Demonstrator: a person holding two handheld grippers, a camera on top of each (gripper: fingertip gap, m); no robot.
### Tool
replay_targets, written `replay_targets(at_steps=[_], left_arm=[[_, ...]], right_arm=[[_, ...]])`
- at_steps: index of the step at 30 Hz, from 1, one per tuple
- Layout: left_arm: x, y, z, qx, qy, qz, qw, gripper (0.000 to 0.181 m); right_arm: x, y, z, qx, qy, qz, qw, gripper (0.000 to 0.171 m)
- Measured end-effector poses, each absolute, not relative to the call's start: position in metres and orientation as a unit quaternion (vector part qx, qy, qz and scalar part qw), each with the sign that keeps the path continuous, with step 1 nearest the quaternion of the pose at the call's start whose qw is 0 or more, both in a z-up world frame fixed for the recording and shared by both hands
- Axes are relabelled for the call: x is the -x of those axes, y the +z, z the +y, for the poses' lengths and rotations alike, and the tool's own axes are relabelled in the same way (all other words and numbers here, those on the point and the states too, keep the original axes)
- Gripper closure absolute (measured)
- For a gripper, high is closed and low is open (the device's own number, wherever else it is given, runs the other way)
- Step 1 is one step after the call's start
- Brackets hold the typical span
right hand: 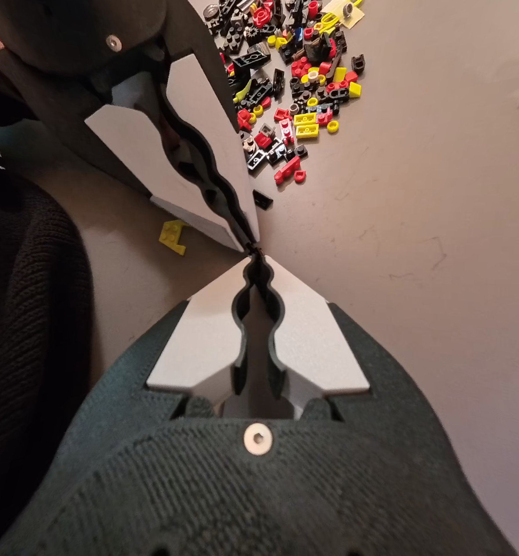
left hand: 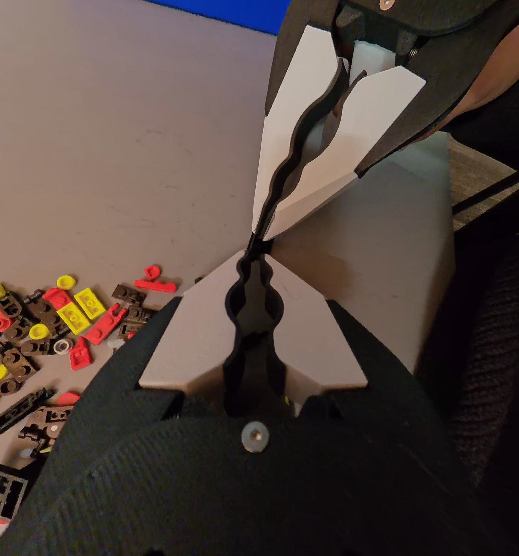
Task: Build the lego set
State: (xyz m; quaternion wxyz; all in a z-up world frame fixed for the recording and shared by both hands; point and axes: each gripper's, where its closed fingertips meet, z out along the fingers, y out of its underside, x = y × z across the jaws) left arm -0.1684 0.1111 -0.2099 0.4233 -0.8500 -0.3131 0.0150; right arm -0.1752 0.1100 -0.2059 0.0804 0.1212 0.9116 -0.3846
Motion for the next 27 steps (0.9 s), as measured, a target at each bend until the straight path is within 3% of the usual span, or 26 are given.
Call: replay_targets(at_steps=[27], left_arm=[[0.1733,-0.2108,0.1096,0.846,0.011,-0.327,0.42,0.179]], right_arm=[[0.1842,-0.1984,0.113,-0.129,-0.401,0.905,0.065,0.168]])
